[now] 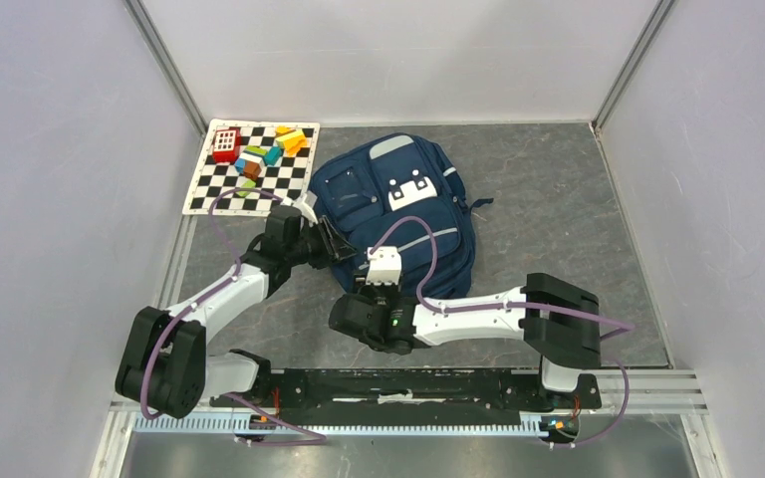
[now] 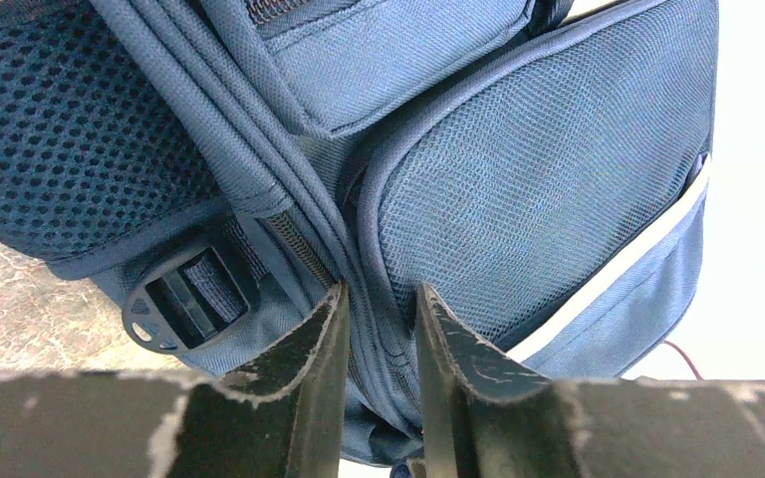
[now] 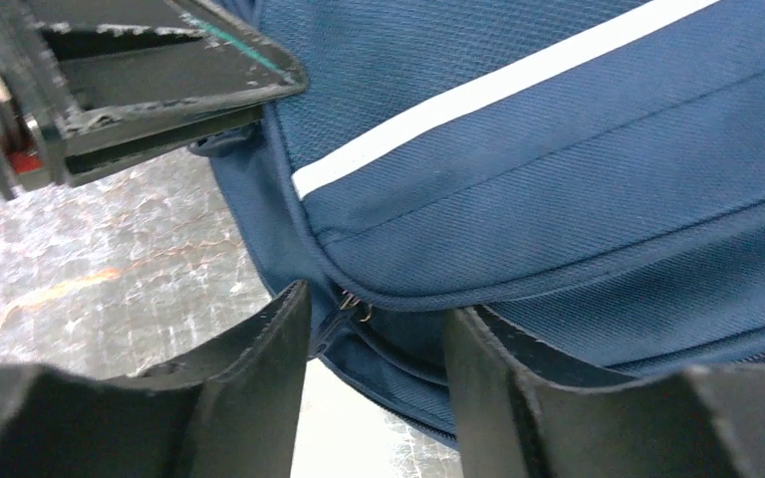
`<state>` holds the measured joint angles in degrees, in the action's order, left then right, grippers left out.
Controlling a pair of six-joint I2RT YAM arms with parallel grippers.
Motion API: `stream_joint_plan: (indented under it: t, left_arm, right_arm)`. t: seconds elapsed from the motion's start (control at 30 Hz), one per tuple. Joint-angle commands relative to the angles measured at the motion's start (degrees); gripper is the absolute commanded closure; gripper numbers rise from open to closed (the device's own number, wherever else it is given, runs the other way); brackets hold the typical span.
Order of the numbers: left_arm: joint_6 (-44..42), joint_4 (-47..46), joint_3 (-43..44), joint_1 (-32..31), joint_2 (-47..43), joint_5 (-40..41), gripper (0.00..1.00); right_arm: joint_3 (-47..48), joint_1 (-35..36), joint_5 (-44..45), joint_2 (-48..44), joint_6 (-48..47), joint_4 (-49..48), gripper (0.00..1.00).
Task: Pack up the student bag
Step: Zip the student bag at the center of the board.
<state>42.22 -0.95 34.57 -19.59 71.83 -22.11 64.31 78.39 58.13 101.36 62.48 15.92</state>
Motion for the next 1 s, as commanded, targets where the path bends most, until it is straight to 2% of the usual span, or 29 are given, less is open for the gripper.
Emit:
stream_joint_plan:
  t: [0.0,0.13,0.37,0.57,0.97]
  left_arm:
    - [-1.2,-4.1,-0.9,-0.6,-0.9,-3.6,0.68]
    - [-1.2,-4.0,-0.9,-0.6,-0.9,-3.3,0.77]
    - [-1.1,-3.4,1.0,-0.6,0.4,-2.5,0.89]
    - [-1.8,-2.5,3.3,-0.6,1.1,-0.4,0.98]
    - [-4.4,-1.9,7.0,-0.6,3.8,2.4,0.98]
  right_arm:
    - [2.9,-3.0,4.5,3.4,8.3,8.5,0.48]
    - [3.9,-3.0,5.7,3.4,13.3,15.7,0.66]
    - [-0.8,-2.4,3.7,-0.4,12.8,15.1,1.0]
    - [-4.0,-0.7,2.6,-3.9,11.2,14.4,1.0]
    - [-20.2,0.3,-3.4,-19.1,0.4,7.0,1.0]
